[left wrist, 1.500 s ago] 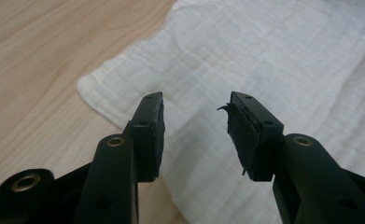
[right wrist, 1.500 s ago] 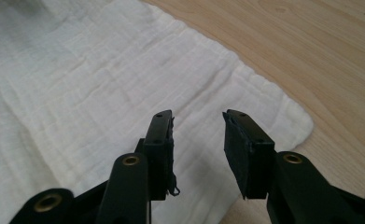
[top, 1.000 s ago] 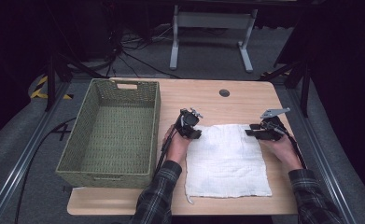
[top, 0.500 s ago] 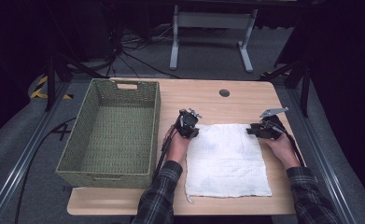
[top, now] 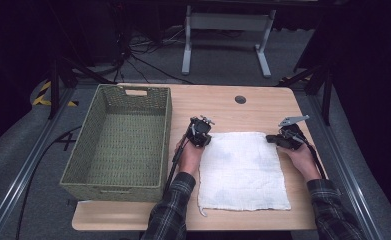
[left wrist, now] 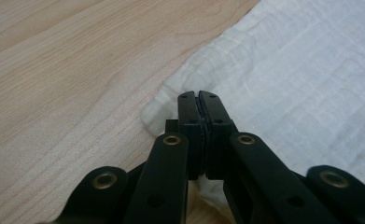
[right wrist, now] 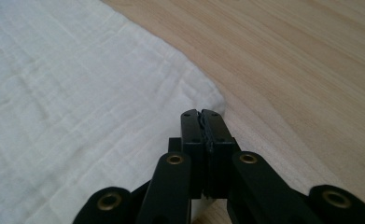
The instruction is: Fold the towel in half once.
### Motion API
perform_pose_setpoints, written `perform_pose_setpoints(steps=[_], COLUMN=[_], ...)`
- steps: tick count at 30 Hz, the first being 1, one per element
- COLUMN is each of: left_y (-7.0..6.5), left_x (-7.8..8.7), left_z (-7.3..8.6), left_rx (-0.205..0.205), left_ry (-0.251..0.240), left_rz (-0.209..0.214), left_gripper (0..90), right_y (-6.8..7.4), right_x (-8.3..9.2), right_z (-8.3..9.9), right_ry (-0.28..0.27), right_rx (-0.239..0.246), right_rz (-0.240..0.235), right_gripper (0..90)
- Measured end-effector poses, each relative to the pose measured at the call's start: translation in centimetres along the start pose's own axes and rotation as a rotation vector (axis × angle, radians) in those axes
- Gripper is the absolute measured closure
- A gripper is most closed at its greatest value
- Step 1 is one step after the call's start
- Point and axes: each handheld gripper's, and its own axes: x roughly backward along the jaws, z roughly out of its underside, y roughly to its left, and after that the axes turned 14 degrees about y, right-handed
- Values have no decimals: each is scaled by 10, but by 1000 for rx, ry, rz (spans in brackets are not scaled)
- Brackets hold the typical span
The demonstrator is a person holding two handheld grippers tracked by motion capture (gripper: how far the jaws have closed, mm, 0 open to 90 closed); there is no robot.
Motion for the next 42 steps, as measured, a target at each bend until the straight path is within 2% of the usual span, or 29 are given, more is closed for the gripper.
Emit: perform_pose_setpoints(steps=[5, 7, 10, 12, 14, 19, 21, 25, 28, 29, 31, 36, 42], left_y=[-1, -2, -3, -4, -10, -16, -19, -25, -32, -34, -38, -45, -51], left_x=[11, 14, 26, 29, 41, 56, 60, 64, 66, 66, 66, 71, 75], left_z=[-1, -1, 0, 0, 1, 5, 10, 21, 27, 29, 32, 41, 51], left_rx=[-2, 8, 4, -1, -22, -43, -57, -70, -99, -94, -109, -132, -149], left_ry=[-52, -64, -98, -112, -136, -159, -156, -153, -131, -139, -125, -120, -108], left_rz=[-20, -20, -30, -36, -67, -76, -68, -56, -76, -73, -84, -99, -86], left_gripper=[887, 887, 887, 887, 887, 887, 887, 887, 887, 887, 887, 887, 887], right_y=[1, 1, 1, 4, 5, 12, 17, 26, 32, 34, 38, 47, 55], right_x=[13, 19, 26, 36, 42, 52, 56, 62, 66, 67, 69, 73, 73], right_z=[-3, -3, -4, -6, -7, -7, -4, 5, 10, 12, 16, 23, 33], right_ry=[-47, -69, -91, -115, -132, -154, -155, -163, -161, -158, -154, -150, -143], right_rx=[2, 6, 10, 21, 29, 52, 77, 98, 111, 117, 128, 137, 131], right_rz=[8, 10, 17, 29, 36, 47, 62, 60, 60, 61, 62, 50, 19], right_gripper=[892, 893, 893, 894, 894, 894, 893, 893, 893, 893, 893, 893, 893])
